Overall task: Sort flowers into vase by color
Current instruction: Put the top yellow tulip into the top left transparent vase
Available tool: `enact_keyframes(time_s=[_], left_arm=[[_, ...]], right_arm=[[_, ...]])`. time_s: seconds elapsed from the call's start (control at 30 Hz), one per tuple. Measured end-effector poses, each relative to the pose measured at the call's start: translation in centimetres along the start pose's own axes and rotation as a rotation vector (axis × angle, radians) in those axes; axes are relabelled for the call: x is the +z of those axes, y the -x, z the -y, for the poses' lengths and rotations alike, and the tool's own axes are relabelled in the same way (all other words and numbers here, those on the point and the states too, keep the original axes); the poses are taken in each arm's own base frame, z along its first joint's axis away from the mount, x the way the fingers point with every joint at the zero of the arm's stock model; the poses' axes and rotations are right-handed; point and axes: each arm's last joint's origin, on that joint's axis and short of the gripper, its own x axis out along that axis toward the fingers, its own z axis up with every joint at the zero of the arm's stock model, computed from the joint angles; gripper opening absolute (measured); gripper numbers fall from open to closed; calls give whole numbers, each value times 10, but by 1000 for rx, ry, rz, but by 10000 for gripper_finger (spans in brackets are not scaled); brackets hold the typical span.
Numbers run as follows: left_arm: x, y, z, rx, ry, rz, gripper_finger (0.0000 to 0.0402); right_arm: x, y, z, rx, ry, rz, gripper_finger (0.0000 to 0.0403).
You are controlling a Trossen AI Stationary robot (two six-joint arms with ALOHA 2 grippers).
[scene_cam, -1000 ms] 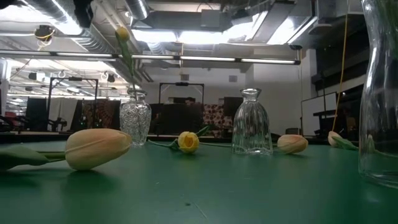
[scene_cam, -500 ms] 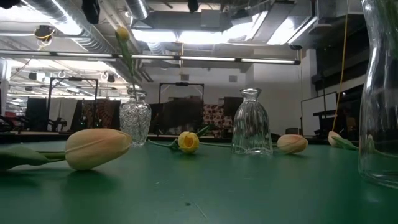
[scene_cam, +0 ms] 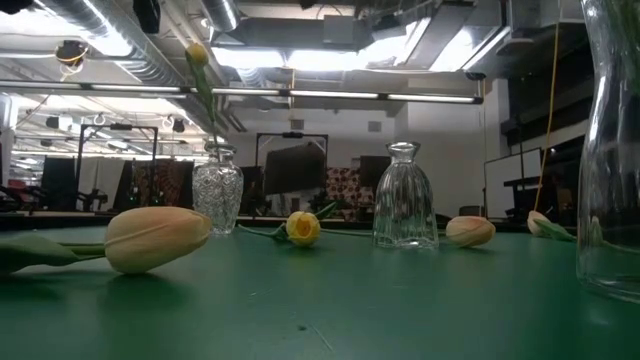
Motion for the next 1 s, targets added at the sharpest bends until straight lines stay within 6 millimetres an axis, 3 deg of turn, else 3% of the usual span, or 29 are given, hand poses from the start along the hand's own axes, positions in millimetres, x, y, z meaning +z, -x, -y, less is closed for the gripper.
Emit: enact_keyframes(time_s=[0.7,1.0], left_arm=[[-5,-7,1,4,3,6,117],[-4,-7,1,4,9,11,76]], right_arm=[[-2,-3,-3,100,18,-3,0],[-8,-5,-2,106,26,-47,0]])
